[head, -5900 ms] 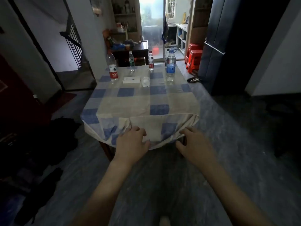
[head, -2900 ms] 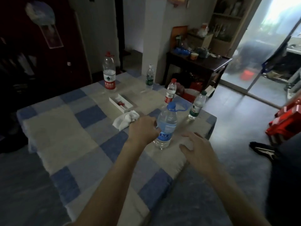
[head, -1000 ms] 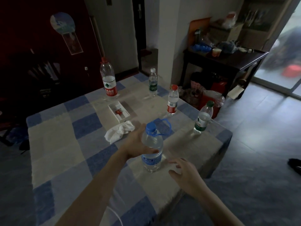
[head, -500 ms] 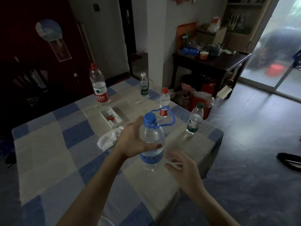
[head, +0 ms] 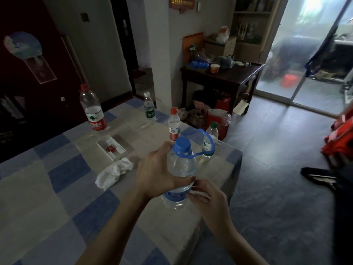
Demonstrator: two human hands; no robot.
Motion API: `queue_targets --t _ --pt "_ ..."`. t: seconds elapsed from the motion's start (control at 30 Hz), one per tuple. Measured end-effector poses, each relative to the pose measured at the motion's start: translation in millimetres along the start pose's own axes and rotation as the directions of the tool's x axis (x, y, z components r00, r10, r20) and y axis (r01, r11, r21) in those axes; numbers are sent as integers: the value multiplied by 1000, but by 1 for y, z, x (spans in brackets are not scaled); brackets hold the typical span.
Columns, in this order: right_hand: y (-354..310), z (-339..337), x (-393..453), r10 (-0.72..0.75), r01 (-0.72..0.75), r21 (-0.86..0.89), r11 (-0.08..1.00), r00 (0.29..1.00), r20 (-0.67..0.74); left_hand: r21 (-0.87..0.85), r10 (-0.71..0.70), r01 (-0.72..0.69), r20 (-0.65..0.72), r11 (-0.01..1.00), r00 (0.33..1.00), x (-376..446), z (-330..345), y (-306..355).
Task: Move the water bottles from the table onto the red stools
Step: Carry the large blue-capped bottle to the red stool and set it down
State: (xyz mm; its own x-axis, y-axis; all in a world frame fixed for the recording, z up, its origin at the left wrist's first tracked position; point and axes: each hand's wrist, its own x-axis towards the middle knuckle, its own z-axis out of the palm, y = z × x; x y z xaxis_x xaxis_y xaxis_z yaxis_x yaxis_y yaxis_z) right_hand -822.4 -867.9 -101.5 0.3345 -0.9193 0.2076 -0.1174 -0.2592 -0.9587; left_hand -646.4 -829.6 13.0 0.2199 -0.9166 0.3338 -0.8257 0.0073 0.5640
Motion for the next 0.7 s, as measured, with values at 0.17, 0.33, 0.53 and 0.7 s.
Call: queue_targets --t 0.17,0.33,0.53,0.7 --pt "10 -25 -2 62 -62 4 998 997 -36 -9 46 -45 88 999 995 12 21 16" --pt "18 -68 8 56 -59 -63 996 997 -51 -63 76 -66 169 996 983 33 47 46" --pt "32 -122 21 117 -116 14 993 977 -178 -116 139 -116 210 986 968 64 92 91" --pt "48 -187 37 127 -132 -8 991 970 -205 -142 208 -176 257 974 944 98 137 135"
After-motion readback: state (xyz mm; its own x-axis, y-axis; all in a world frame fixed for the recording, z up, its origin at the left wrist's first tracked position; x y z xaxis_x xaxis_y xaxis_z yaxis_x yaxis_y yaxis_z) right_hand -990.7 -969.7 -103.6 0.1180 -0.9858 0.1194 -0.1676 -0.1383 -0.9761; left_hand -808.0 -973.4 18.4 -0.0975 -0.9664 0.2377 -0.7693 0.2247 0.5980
